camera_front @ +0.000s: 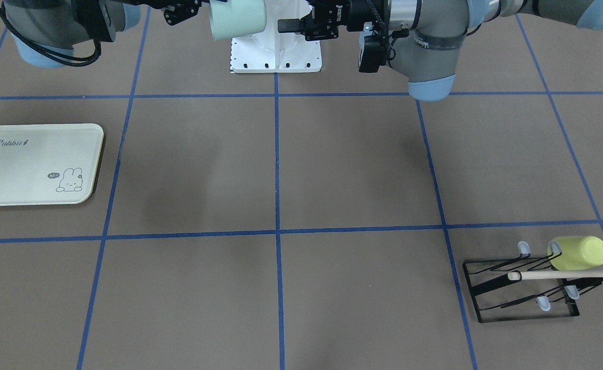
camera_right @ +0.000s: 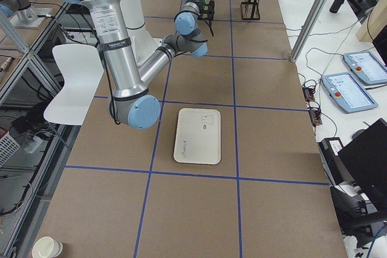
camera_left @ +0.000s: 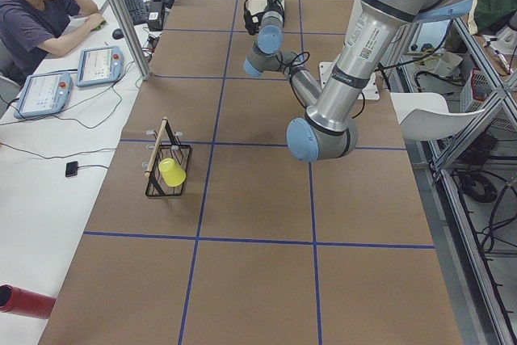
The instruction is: Left arm grabs green cup and hands to right arm on tray
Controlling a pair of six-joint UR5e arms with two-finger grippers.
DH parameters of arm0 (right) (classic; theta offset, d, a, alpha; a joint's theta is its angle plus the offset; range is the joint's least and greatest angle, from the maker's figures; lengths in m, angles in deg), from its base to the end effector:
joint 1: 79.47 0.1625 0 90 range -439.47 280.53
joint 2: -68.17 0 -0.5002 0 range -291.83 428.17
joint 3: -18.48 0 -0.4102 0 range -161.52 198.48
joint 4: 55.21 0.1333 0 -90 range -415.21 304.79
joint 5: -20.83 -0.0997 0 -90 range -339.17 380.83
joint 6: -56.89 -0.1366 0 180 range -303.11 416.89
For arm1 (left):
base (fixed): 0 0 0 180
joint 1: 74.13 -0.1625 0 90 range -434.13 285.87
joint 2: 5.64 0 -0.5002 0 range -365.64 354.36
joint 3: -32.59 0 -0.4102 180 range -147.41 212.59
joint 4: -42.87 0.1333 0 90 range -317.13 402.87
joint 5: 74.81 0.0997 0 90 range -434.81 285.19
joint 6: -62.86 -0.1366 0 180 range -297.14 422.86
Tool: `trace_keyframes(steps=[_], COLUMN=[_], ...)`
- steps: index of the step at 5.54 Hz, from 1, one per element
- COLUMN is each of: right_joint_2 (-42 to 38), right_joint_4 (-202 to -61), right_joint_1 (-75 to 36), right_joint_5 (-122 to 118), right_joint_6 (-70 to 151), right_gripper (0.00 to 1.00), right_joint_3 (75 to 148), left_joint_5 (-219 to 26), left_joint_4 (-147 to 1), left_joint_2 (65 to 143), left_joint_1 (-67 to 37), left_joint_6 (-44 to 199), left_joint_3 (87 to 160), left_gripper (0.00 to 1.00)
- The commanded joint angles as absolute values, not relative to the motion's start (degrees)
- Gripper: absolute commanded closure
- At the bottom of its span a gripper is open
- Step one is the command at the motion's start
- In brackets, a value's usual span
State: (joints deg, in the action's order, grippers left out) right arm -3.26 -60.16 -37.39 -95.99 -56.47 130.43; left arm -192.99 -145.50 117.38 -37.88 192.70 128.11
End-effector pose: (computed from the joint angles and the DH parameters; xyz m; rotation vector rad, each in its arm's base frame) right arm -0.3322 -0.3965 0.2181 0.0877 -2.1191 0.1629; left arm 0.4455 -0.4120 0.1703 -0.2948 2.2530 -0.1032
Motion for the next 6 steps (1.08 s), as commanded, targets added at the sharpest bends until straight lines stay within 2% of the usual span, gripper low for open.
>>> trace_keyframes(steps=[1, 4, 6], right_joint_2=[-3.64, -3.46, -3.38], right_joint_4=[-69.05, -90.91, -113.37], right_joint_1=[-32.55, -28.67, -29.37], right_joint_5=[-101.41, -103.1, -102.05], right_joint_6=[-56.49, -50.82, -37.57], right_gripper=[1.0, 1.0, 1.0], right_joint_3=[130.28, 130.89, 130.98], left_joint_5=[-192.93, -195.9, -203.94], left_joint_4=[-144.35, -123.84, -110.75], left_joint_2=[116.88, 116.97, 116.88], left_joint_1=[-37.92, -35.39, -29.69], left_joint_6=[190.23, 179.79, 171.2], left_joint_3=[126.38, 127.16, 128.39], left_gripper=[0.0, 0.0, 0.0])
